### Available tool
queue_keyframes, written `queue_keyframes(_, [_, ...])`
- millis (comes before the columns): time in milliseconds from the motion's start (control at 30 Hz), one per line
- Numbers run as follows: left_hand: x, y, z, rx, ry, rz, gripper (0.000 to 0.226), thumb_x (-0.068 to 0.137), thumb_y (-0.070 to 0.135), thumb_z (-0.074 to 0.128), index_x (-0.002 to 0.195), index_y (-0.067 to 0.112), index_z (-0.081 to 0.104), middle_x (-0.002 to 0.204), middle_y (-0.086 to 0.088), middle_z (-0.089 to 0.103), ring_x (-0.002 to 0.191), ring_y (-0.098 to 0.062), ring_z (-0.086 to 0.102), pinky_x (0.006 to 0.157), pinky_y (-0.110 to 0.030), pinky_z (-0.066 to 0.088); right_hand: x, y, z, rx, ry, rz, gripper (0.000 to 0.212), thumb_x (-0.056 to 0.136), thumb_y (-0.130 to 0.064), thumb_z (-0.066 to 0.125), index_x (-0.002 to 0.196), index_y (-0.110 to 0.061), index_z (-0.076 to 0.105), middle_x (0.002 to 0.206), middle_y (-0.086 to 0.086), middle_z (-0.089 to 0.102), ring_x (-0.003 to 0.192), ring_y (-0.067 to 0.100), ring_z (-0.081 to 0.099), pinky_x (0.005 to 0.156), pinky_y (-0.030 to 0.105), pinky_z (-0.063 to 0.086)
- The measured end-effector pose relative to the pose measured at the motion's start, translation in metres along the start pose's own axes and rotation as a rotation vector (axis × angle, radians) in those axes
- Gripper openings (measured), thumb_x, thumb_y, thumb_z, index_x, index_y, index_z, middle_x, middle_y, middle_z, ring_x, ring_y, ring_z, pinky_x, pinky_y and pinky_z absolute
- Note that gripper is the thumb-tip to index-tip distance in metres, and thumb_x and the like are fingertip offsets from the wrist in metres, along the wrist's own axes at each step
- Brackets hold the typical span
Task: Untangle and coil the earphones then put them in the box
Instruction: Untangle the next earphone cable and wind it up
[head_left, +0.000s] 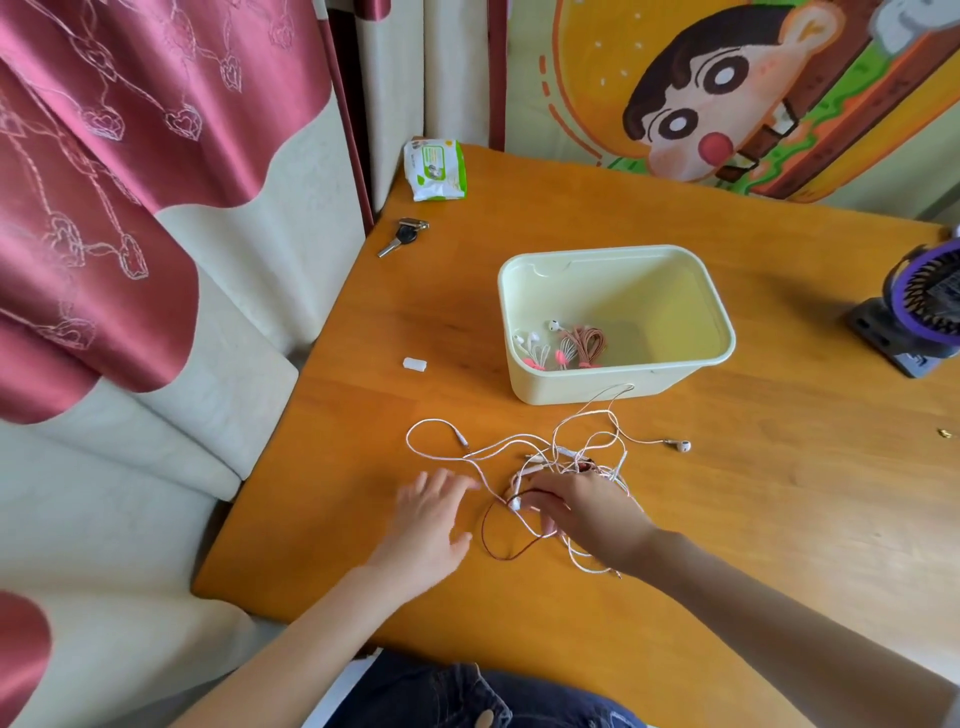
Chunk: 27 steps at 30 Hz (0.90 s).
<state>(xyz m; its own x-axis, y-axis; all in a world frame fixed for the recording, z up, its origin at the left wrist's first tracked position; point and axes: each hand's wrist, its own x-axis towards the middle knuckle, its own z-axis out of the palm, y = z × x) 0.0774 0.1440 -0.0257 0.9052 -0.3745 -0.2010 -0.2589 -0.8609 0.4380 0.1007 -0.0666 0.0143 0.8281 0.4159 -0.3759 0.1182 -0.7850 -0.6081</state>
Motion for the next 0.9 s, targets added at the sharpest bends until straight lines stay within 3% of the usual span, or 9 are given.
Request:
queue_keyframes(67, [0.003, 0.016, -0.009, -0.335, -0.016, 0.024, 0.042, 0.085, 0.024, 0.063, 0.124, 0.027, 0.048, 0.12, 0.013, 0.045, 0.116, -0.005, 0.037, 0.099, -0.018, 0.028, -0.001, -0.013, -0.003, 0.047, 0.051, -0.058, 0.017, 0.095, -0.024, 0.05, 0.095, -0.023, 0.066, 0.064, -0.009, 0.062, 0.06, 0.001, 0.054, 0.065, 0.02, 0.042])
queue_keyframes(167, [0.005, 0.04, -0.026, -0.696, 0.065, 0.018, 0.009, 0.091, 0.018, 0.06, 0.094, 0.025, 0.058, 0.096, 0.01, 0.058, 0.096, -0.001, 0.053, 0.084, -0.013, 0.038, -0.004, -0.03, -0.009, 0.122, 0.125, -0.161, 0.015, 0.095, -0.026, 0.051, 0.092, -0.023, 0.066, 0.06, -0.011, 0.059, 0.058, 0.007, 0.054, 0.063, 0.028, 0.046])
queue_keyframes(233, [0.004, 0.048, -0.039, -0.88, 0.066, -0.106, 0.016, 0.093, 0.016, 0.056, 0.078, 0.021, 0.055, 0.074, 0.008, 0.061, 0.073, -0.002, 0.055, 0.068, -0.017, 0.04, -0.003, -0.036, -0.016, 0.161, 0.209, -0.193, 0.015, 0.095, -0.027, 0.052, 0.089, -0.021, 0.065, 0.053, -0.014, 0.053, 0.052, 0.006, 0.05, 0.058, 0.025, 0.044])
queue_keyframes(333, [0.003, 0.048, -0.059, -1.006, 0.113, -0.209, 0.023, 0.093, 0.024, 0.055, 0.071, 0.022, 0.054, 0.055, 0.005, 0.055, 0.058, -0.009, 0.051, 0.056, -0.022, 0.037, 0.001, -0.03, -0.029, 0.198, 0.347, -0.134, 0.017, 0.093, -0.027, 0.056, 0.083, -0.018, 0.067, 0.048, -0.008, 0.047, 0.049, 0.012, 0.042, 0.053, 0.024, 0.037])
queue_keyframes(433, [0.001, 0.043, -0.083, -1.128, 0.257, -0.289, 0.023, 0.083, 0.039, 0.054, 0.066, 0.024, 0.053, 0.048, 0.005, 0.041, 0.054, -0.014, 0.05, 0.055, -0.027, 0.036, 0.003, -0.007, -0.034, 0.187, 0.389, -0.007, 0.025, 0.093, -0.03, 0.055, 0.07, -0.026, 0.063, 0.045, -0.007, 0.04, 0.046, 0.012, 0.037, 0.049, 0.021, 0.031])
queue_keyframes(533, [0.001, 0.045, -0.107, -1.253, 0.39, -0.243, 0.031, 0.089, 0.039, 0.055, 0.07, 0.014, 0.051, 0.047, 0.01, 0.03, 0.044, -0.007, 0.028, 0.045, -0.022, 0.021, 0.0, 0.019, -0.03, 0.213, 0.342, 0.135, 0.036, 0.095, -0.035, 0.05, 0.06, -0.028, 0.057, 0.044, -0.007, 0.04, 0.043, 0.008, 0.039, 0.049, 0.023, 0.031])
queue_keyframes(700, [-0.003, 0.049, -0.116, -1.064, 0.485, -0.195, 0.026, 0.095, 0.024, 0.047, 0.076, 0.011, 0.058, 0.046, 0.012, 0.037, 0.045, -0.005, 0.028, 0.042, -0.015, 0.022, -0.009, 0.041, -0.011, 0.158, 0.201, 0.255, 0.043, 0.098, -0.036, 0.04, 0.059, -0.026, 0.055, 0.056, 0.004, 0.052, 0.053, 0.019, 0.046, 0.053, 0.03, 0.034])
queue_keyframes(800, [-0.003, 0.038, -0.11, -0.739, 0.552, -0.17, 0.022, 0.096, 0.024, 0.049, 0.08, 0.017, 0.063, 0.054, 0.008, 0.052, 0.048, -0.006, 0.04, 0.045, -0.014, 0.029, -0.013, 0.038, -0.01, 0.13, 0.183, 0.259, 0.046, 0.099, -0.033, 0.04, 0.057, -0.026, 0.055, 0.052, -0.002, 0.051, 0.049, 0.017, 0.047, 0.05, 0.025, 0.033])
queue_keyframes(900, [-0.004, 0.021, -0.111, -0.315, 0.567, -0.095, 0.017, 0.093, 0.026, 0.054, 0.085, 0.019, 0.067, 0.067, 0.012, 0.062, 0.053, -0.002, 0.05, 0.046, -0.007, 0.033, -0.015, 0.021, -0.026, 0.074, 0.303, 0.215, 0.045, 0.098, -0.034, 0.043, 0.055, -0.028, 0.054, 0.044, -0.006, 0.045, 0.042, 0.007, 0.042, 0.049, 0.028, 0.031])
